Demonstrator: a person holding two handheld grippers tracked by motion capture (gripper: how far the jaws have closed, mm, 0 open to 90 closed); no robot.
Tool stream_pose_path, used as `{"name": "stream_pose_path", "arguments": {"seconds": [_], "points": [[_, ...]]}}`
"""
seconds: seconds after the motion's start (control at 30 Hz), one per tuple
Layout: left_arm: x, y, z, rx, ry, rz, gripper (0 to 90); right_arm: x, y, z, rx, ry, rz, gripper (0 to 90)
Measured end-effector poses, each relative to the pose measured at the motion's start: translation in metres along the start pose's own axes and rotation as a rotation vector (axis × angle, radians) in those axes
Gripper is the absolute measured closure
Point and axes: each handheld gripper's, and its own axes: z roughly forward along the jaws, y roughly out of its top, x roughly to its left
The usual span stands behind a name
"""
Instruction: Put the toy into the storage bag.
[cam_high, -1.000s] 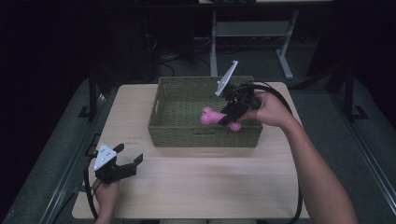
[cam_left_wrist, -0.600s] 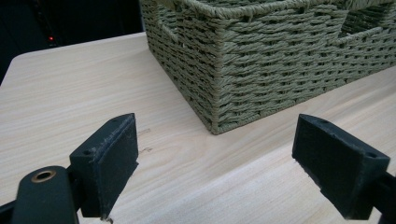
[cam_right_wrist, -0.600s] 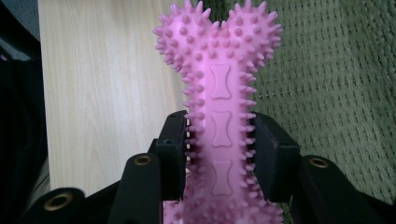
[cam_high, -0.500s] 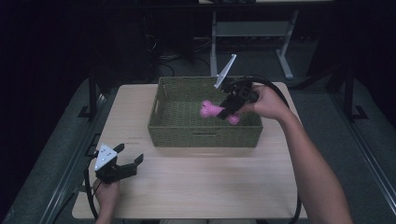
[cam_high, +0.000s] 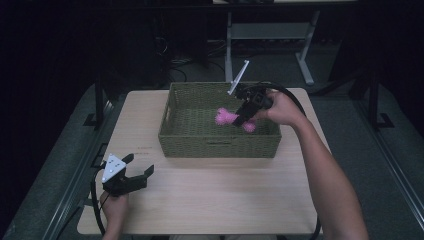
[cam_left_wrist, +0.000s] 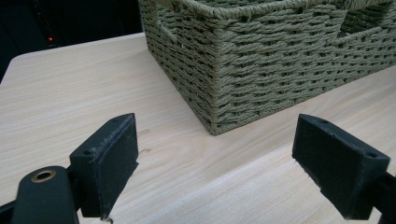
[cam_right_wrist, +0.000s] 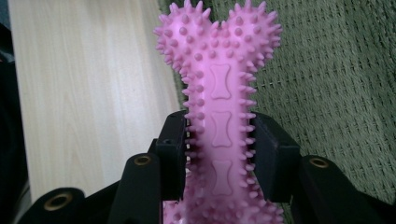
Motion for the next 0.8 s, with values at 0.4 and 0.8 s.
{"name": "stream_pose_path", "arguments": {"seconds": [0.4, 0.8], "points": [[0.002, -0.001, 0.001, -0.007, -0.018, -0.036, 13.8, -0.013, 0.000, 0.018, 0.018, 0.009, 0.026, 58.3], [0.001, -0.001, 0.000, -0.004, -0.015, -0.026, 13.8, -0.023, -0.001, 0.037, 0.045, 0.025, 0.053, 58.2]]}}
